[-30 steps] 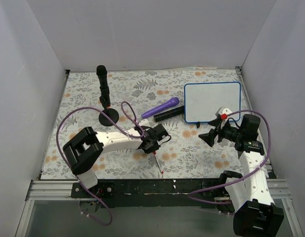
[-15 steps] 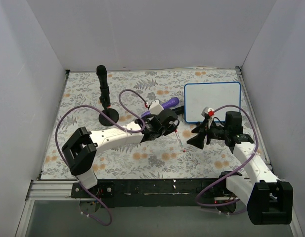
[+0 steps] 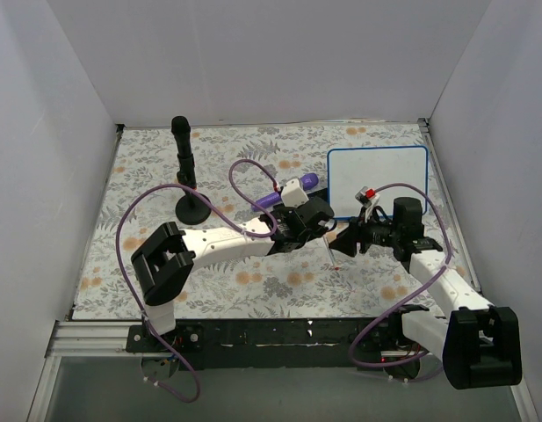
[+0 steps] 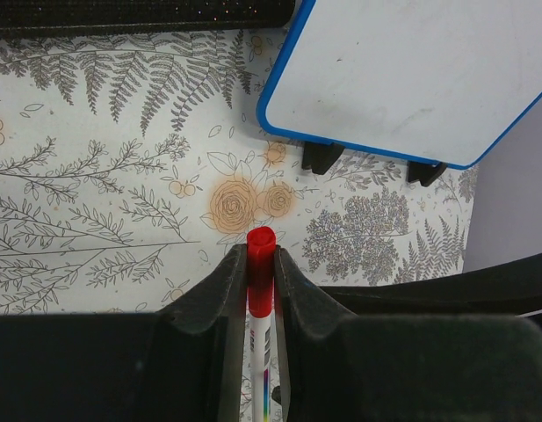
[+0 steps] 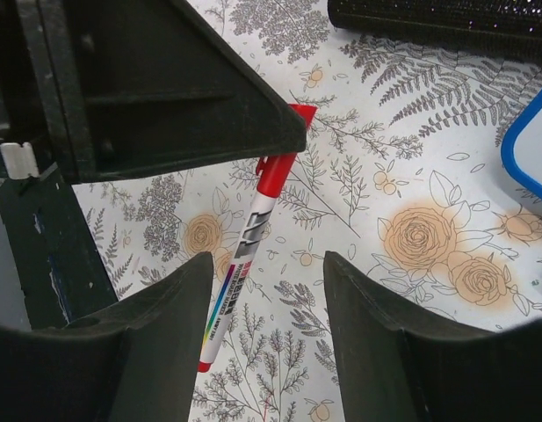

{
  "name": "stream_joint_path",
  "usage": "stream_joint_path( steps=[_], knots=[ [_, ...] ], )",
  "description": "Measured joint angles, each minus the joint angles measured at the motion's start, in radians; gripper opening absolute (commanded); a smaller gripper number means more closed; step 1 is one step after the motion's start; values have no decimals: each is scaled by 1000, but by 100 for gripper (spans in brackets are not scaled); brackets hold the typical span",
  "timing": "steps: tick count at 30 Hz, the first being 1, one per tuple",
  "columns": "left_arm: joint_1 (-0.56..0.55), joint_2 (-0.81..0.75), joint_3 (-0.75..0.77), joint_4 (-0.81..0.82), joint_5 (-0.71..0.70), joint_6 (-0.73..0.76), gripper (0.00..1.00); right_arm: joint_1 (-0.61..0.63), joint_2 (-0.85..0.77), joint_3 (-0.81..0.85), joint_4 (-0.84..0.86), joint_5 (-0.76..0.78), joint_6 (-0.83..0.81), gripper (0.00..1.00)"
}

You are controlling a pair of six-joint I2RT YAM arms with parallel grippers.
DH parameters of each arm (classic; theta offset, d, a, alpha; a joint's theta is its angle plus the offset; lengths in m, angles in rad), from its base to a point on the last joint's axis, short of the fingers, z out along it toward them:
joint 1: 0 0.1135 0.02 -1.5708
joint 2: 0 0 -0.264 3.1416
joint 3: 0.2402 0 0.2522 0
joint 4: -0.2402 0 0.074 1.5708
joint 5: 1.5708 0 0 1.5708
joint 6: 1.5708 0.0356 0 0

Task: Write a sentence on the whiteboard
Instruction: Pass from the left arm to the right

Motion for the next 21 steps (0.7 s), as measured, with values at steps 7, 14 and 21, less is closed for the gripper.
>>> stream_joint_path(
  steps=[7,14,21],
  knots=[
    [-5,0,0,27,-28,-8,0,25,46,0,4,23,22,52],
    [-6,0,0,52,-44,-25,0,42,94,0,5,22,35,6],
    [-11,-21,-36,88,-61,-29,57,40,109,3,-7,22,10,1]
  ],
)
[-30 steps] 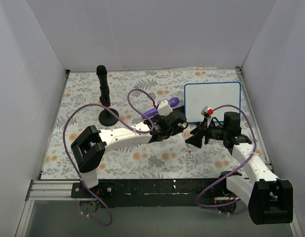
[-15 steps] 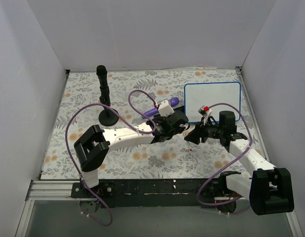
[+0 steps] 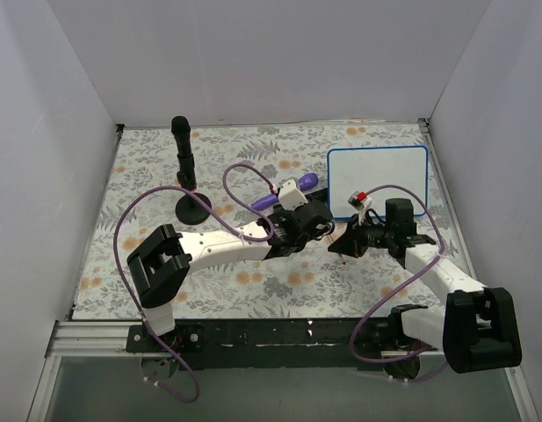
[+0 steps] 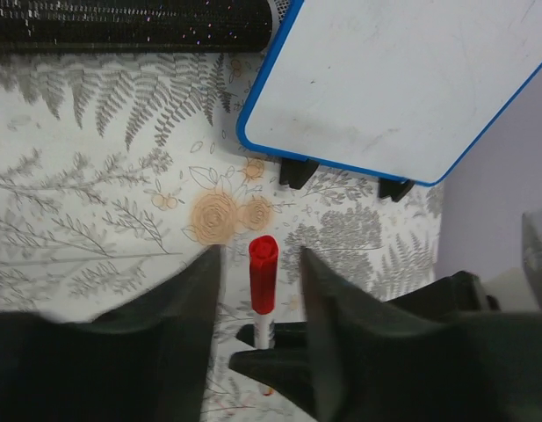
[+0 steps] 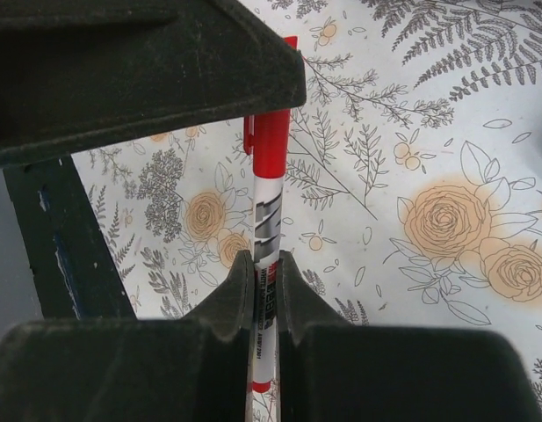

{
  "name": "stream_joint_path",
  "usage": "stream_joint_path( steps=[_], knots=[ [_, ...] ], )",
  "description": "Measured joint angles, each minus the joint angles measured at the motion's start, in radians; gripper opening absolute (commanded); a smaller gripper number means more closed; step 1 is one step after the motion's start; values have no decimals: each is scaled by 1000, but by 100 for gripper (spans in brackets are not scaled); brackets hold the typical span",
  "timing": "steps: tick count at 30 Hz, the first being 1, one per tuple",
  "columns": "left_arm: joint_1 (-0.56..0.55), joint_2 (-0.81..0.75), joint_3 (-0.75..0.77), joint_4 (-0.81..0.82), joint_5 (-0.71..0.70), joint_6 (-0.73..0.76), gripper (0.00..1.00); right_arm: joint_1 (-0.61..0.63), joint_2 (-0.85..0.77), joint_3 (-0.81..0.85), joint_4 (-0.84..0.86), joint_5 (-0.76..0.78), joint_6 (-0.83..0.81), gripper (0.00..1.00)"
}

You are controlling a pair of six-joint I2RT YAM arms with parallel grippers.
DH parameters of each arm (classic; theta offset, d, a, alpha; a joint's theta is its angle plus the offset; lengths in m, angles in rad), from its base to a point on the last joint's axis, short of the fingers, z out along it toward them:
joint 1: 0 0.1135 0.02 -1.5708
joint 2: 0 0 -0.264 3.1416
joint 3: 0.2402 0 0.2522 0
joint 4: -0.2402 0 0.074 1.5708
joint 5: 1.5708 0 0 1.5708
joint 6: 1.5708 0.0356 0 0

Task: Write a sentence on the whiteboard
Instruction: Pass from the left arm to the right, then pass from the right arm to the left

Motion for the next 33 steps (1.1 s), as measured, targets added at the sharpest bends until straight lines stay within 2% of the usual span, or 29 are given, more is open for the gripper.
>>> stream_joint_path(
  steps=[1,2,4,7,9,14,19,23,26,31,33],
  knots=[
    [0,-8,-11,5,-3,5,71,0,-2,2,-12,-6,-25,1],
    [0,-18,-26,14,-8,15,90,1,-5,8,-32,-11,-54,1],
    [1,-58,-74,36,-14,43,98,1,-14,31,-84,-19,-138,1],
    [18,-175,-196,88,8,130,98,1,-25,78,-175,-23,-279,1],
    [45,-279,-289,144,77,228,98,1,-35,105,-231,-19,-375,1],
    [171,-603,-547,287,360,525,98,2,-53,141,-377,-26,-594,1],
    [211,-760,-633,338,694,779,98,10,-36,174,-543,-82,-785,1],
    [207,-751,-660,411,936,927,98,29,8,200,-634,-114,-894,1],
    [206,-663,-658,468,1077,1012,98,47,29,208,-699,-135,-970,1],
    [203,-500,-639,512,1216,1094,98,61,29,208,-777,-157,-1066,1],
    [202,-455,-623,525,1250,1103,95,64,24,208,-787,-158,-1082,1]
  ],
)
